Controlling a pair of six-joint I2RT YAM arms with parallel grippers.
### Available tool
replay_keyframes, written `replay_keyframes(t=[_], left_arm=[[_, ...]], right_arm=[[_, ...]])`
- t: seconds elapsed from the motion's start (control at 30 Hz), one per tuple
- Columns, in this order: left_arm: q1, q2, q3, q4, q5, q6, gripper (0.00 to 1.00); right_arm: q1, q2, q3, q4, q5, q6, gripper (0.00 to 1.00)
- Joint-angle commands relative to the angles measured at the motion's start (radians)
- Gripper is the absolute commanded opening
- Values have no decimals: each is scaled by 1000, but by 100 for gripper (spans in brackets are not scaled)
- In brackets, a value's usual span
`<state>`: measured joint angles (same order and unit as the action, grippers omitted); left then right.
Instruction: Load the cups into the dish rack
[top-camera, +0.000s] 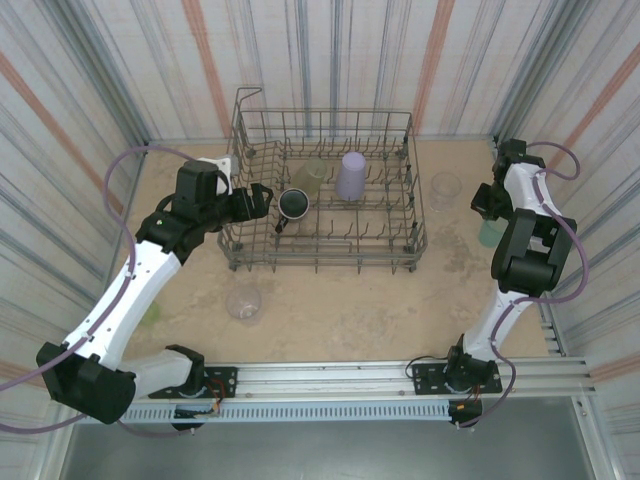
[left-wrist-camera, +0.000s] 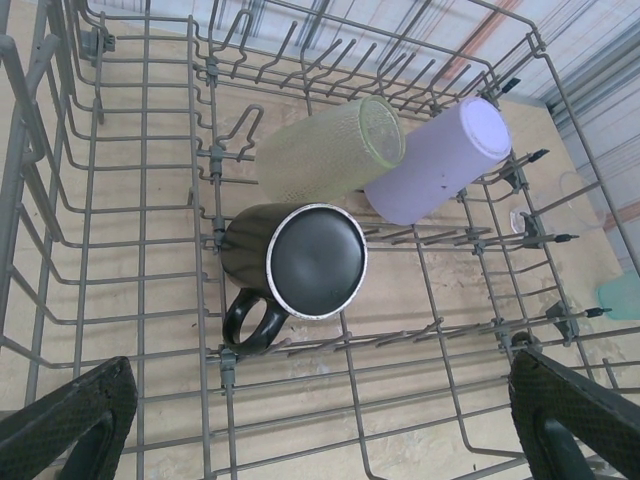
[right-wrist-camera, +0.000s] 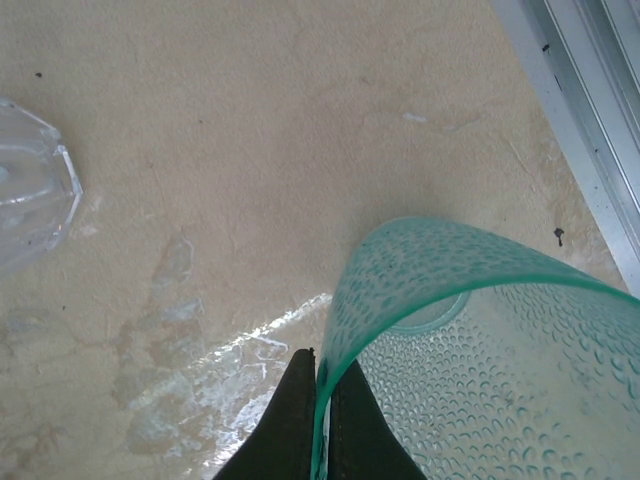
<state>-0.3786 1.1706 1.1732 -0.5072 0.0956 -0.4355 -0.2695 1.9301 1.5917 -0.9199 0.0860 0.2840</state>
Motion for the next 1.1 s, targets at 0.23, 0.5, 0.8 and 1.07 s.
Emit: replay_keyframes(t=[0.23, 0.5, 0.8, 1.07], left_arm=[[17, -9, 11, -39, -25, -3, 99], [21, -5, -2, -15, -8, -16, 99], [23, -11, -4, -15, -17, -16, 99], [23, -1, 6, -12, -14, -13, 99]], right_arm=[[-1, -25, 19, -26, 2, -4, 0], [-3, -71, -26, -11, -10, -3, 0], [-2, -143, -59, 3, -25, 4, 0], [-1, -228, -60, -11, -45, -3, 0]])
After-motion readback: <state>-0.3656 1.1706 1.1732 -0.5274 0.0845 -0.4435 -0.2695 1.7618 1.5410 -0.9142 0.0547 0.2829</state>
